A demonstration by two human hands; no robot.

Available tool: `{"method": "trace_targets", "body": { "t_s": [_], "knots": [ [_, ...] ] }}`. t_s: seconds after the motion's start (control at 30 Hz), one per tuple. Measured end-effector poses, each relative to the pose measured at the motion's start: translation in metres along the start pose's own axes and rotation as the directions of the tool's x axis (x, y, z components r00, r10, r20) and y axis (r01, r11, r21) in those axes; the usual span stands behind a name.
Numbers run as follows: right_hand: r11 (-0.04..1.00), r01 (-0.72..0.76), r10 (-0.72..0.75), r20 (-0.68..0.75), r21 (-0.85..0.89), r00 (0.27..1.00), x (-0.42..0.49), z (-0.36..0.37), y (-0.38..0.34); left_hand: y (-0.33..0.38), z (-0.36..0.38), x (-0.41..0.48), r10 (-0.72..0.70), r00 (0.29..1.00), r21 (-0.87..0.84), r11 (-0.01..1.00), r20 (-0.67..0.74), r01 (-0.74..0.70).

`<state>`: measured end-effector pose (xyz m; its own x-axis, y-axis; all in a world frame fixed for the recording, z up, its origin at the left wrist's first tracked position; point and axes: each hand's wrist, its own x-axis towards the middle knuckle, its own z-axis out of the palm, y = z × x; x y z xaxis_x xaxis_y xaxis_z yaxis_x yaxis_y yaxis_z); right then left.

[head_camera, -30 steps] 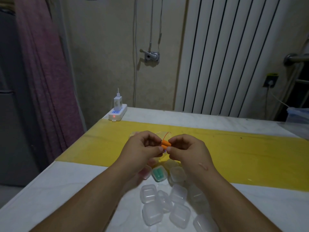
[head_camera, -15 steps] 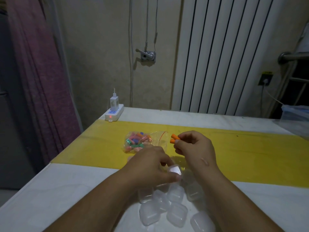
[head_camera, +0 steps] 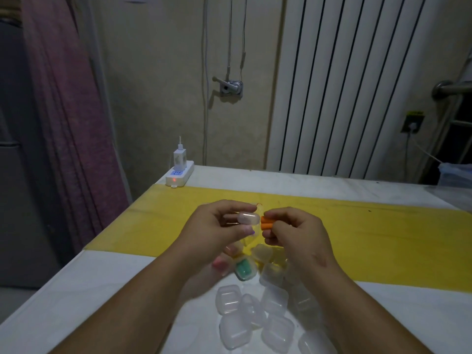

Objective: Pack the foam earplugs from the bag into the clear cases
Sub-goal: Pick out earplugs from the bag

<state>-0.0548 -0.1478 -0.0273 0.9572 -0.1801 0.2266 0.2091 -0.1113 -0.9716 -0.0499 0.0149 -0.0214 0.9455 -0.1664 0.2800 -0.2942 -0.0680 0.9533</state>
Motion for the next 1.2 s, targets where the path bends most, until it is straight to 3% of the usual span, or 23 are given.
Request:
{"method": "trace_targets", "body": {
  "t_s": [0.4, 0.77, 0.97, 1.2],
  "knots": [
    [0.996, -0.056, 0.037, 0.229, 0.073, 0.973, -0.0047, 0.0022, -0.0022, -0.0002, -0.0004, 0.0003, 0.057, 0.998, -0.011, 0.998, -0.006, -0.058],
    [0.995, 0.092, -0.087, 0.103, -0.037, 0.991, -0.002, -0.0006, -0.0016, 0.0026, -0.0013, -0.0015, 0.053, 0.999, -0.032, 0.998, -0.011, -0.053],
    [0.98, -0.087, 0.073, 0.089, 0.177, 0.993, -0.0002, 0.0024, -0.0046, 0.0006, -0.001, 0.0003, 0.081, 0.996, -0.025, 0.996, -0.031, -0.082],
    [0.957, -0.196, 0.158, 0.184, 0.212, 0.97, -0.0013, 0.0042, -0.002, -0.002, -0.0018, 0.0027, 0.103, 0.993, -0.071, 0.992, -0.053, -0.106]
  ]
}}
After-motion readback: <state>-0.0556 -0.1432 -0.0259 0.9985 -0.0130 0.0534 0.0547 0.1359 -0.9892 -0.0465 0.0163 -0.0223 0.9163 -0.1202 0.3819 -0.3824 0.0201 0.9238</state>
